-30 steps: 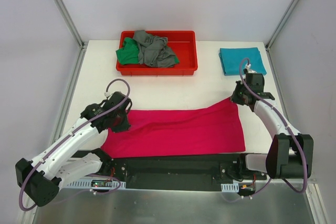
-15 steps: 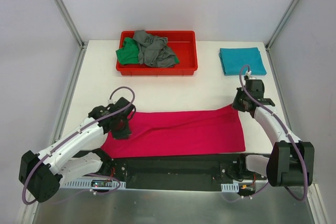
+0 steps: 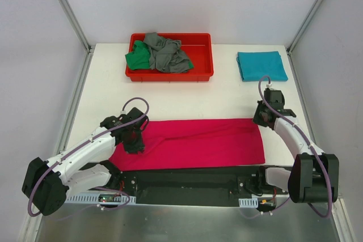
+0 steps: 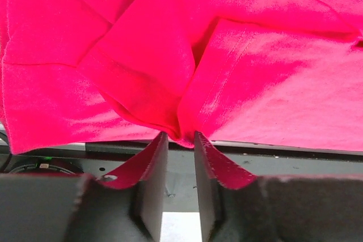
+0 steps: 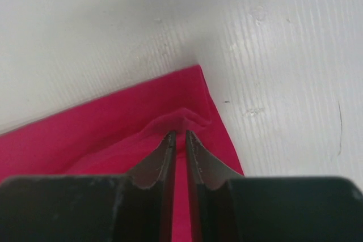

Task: Fold and stack the t-shirts
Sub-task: Fold the other side of the tshirt into a rectangle

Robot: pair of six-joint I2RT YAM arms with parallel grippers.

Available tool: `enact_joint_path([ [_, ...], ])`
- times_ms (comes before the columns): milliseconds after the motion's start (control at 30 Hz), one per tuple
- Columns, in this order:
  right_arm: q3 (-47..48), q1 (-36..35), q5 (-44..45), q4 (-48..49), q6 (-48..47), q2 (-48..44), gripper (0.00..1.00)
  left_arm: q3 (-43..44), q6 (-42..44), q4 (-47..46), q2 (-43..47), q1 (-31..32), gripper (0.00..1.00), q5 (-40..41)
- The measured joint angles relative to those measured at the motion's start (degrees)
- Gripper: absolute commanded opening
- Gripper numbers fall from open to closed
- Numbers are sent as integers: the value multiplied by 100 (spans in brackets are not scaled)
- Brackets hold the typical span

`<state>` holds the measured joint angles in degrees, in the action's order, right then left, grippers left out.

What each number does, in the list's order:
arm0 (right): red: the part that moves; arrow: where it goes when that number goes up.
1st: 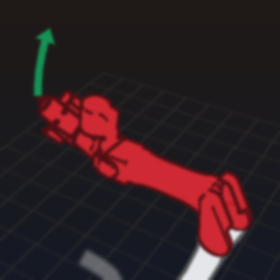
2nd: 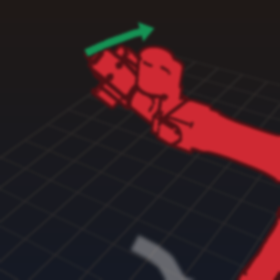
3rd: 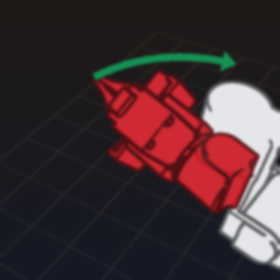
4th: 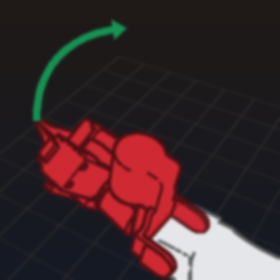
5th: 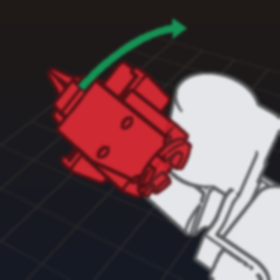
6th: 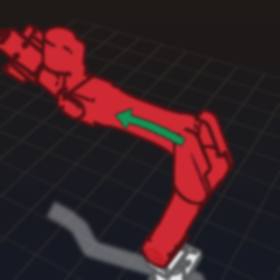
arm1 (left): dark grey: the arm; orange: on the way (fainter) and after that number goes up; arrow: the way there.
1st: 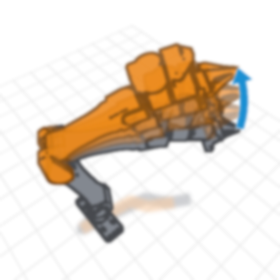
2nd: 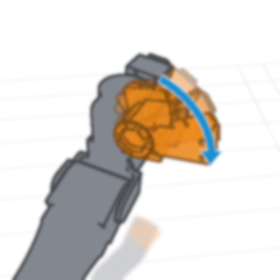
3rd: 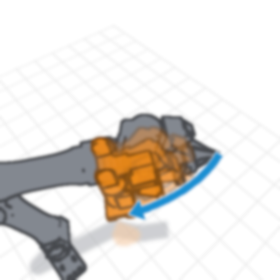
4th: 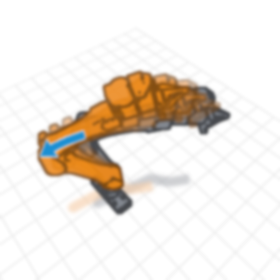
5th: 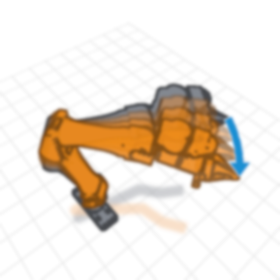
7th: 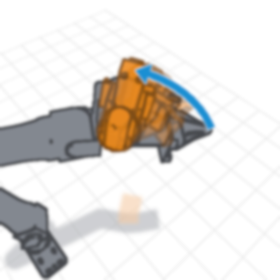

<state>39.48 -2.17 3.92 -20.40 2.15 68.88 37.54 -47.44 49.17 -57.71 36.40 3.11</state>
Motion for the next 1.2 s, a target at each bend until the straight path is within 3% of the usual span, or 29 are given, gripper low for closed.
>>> enact_joint_path([
  [67,-66,0,94,-94,39,-72,16,0,15,-11,2,0,30,-24],
  [167,-166,0,297,-267,125,-313,22,0,52,-33,101,0,50,-87],
  [200,-192,0,363,-334,146,-415,25,0,59,-39,177,0,61,-122],
  [233,-197,0,435,-426,160,-522,30,0,72,-42,260,0,79,-144],
  [300,-197,0,581,-584,216,-798,39,0,120,-44,461,0,99,-173],
  [333,-197,0,647,-660,245,-933,45,2,114,-46,573,0,99,-197],
  [500,-197,0,605,-944,334,-1523,96,267,164,-26,678,0,99,-114],
  [700,-245,0,-1036,-551,337,-1690,96,789,236,-334,28,-7,99,251],
  [867,-291,-63,-2098,-33,407,-774,96,968,426,-894,-901,-214,99,293],
  [1000,-293,-96,-2124,48,422,28,96,929,566,-1290,-1360,-699,99,153],
  [1200,-208,-96,-1530,-68,424,424,96,297,737,-2017,-1683,-1606,99,-317],
])
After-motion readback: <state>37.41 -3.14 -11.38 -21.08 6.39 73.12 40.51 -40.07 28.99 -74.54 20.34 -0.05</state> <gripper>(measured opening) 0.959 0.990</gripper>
